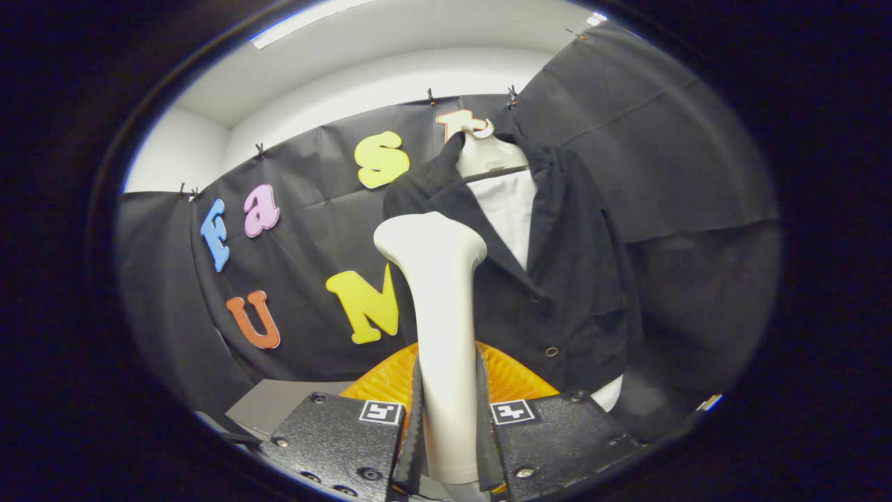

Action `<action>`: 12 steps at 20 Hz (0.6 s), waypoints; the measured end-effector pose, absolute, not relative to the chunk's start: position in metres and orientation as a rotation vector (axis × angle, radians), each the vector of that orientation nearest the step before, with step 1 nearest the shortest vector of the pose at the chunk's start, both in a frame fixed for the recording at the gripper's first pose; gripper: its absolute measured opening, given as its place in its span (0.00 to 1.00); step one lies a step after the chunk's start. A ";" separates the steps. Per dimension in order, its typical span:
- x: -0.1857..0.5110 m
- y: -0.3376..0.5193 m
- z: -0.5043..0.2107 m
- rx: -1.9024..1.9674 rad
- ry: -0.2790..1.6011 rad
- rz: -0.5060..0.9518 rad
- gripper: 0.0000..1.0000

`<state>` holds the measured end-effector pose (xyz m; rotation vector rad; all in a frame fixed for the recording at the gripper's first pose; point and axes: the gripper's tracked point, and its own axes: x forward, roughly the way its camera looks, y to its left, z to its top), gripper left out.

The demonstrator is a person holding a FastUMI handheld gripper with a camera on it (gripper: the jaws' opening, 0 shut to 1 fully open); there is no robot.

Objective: Iron the clothes twice with a garment steamer, once on the left side and once on the right side.

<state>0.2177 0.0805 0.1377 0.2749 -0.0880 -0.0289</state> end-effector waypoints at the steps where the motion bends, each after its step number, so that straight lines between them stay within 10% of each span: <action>1: 0.219 0.072 0.147 0.271 -0.110 -0.045 0.33; 12: 0.227 0.021 0.222 0.175 -0.325 -0.074 0.33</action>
